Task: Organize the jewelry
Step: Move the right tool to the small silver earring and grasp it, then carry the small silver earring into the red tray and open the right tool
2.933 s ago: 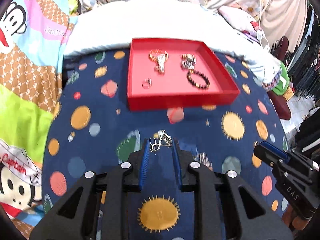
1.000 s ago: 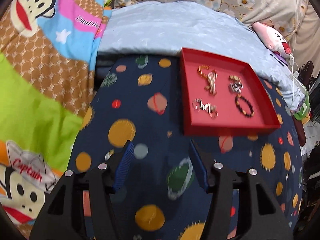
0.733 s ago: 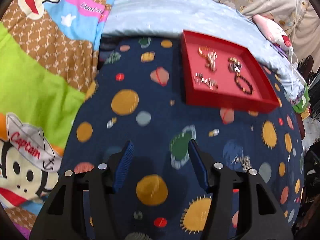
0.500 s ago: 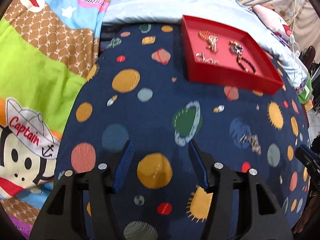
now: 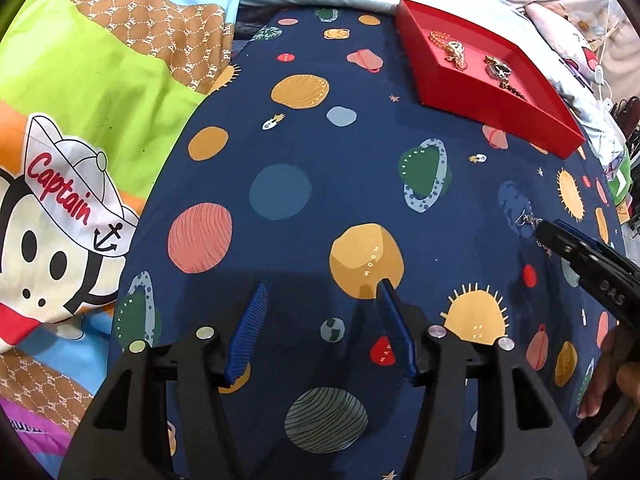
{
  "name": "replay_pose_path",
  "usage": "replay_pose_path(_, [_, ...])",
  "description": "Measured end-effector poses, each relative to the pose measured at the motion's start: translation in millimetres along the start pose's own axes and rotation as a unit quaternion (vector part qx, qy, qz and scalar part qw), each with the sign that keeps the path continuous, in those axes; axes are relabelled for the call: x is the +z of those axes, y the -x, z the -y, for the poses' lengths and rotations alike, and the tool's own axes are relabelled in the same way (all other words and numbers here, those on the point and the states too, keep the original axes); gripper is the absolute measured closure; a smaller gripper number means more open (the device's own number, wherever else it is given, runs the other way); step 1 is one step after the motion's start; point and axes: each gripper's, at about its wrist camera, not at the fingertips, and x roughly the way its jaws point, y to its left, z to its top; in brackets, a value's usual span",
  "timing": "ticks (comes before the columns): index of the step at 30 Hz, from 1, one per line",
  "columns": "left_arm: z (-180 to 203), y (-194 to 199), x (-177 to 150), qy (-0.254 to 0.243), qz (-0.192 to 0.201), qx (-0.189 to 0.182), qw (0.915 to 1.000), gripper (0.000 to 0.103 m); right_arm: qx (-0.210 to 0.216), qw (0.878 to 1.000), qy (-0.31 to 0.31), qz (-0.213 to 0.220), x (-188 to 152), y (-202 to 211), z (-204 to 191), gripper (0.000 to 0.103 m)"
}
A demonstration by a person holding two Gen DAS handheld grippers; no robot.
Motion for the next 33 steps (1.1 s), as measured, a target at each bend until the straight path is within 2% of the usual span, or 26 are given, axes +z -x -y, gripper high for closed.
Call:
replay_pose_path(3, [4.1,-1.3,1.2,-0.003,0.001,-0.005,1.0,0.048,-0.006,1.0,0.002,-0.001,1.1,-6.0,-0.1,0.068])
replay_pose_path(5, [8.2,-2.9,3.1,-0.007,0.001,-0.009,0.9999,0.048,-0.012,1.0,0.002,-0.001,1.5,-7.9,1.3,0.073])
replay_pose_path(7, [13.5,-4.6,5.4,-0.012,0.001,-0.013,0.9998,0.048,-0.021,1.0,0.0,0.002,1.2,-7.7,4.6,0.085])
replay_pose_path(11, [27.3,-6.7,10.9,-0.02,0.005,-0.024,0.9995,0.048,-0.02,1.0,-0.012,0.003,-0.4,-5.7,14.2,0.097])
replay_pose_path(14, [40.6,-8.5,14.8,-0.034,0.009,-0.03,0.9989,0.048,-0.02,1.0,-0.021,0.006,-3.4,-2.0,20.5,0.098])
replay_pose_path(18, [58.3,-13.1,22.1,-0.051,0.012,-0.039,0.9979,0.048,-0.025,0.999,-0.035,0.018,-5.9,7.8,29.1,0.103])
replay_pose_path(27, [99.1,-32.6,42.2,-0.08,0.016,-0.051,0.9954,0.049,-0.033,0.997,-0.062,0.041,-7.4,31.4,50.1,0.103])
replay_pose_path(33, [119.2,-42.4,47.0,-0.096,0.018,-0.051,0.9939,0.049,-0.026,0.996,-0.059,0.056,-1.5,42.9,47.5,0.103])
